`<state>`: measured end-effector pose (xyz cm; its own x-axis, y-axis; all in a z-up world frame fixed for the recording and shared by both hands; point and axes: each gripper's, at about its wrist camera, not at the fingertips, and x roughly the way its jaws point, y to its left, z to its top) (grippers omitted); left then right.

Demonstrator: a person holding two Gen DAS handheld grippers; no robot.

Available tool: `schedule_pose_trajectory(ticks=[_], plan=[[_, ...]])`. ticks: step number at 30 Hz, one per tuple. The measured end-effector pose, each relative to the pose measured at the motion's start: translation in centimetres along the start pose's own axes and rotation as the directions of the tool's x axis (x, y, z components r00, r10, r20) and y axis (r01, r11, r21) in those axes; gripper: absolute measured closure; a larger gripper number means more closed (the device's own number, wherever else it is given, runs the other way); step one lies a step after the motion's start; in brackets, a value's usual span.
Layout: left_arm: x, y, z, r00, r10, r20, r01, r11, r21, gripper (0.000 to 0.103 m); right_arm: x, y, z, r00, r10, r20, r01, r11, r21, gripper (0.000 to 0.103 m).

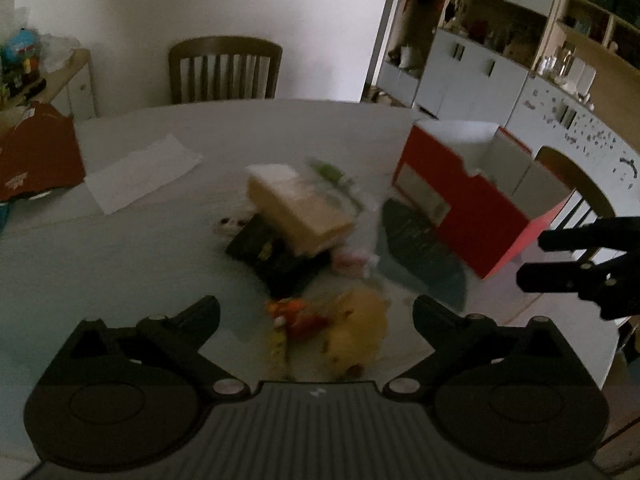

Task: Organize objects
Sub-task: 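Grasp the yellow snack packet with left tool while right tool grasps the yellow plush toy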

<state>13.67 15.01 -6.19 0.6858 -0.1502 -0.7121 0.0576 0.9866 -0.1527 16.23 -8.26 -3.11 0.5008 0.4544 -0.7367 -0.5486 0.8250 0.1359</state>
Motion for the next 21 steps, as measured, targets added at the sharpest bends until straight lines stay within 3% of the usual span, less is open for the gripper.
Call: schedule_pose_trajectory(ticks=[8,21], plan=[[3.3,3.1,-2.4,0.995,0.079,-0.066,-0.076,0.996,0.038,0.000,2.7,2.4,0.1,0.999,-0.028,-0.047,0.030,0.999,0.042,0.024],[6.8,3.8,-3.1,0.995,0.068,-0.078,-0.058,0.991,0.117,0.000,7.2,5.2,0.8,0.992,-0.052,-0.113,0.060,0.995,0.075,0.024]])
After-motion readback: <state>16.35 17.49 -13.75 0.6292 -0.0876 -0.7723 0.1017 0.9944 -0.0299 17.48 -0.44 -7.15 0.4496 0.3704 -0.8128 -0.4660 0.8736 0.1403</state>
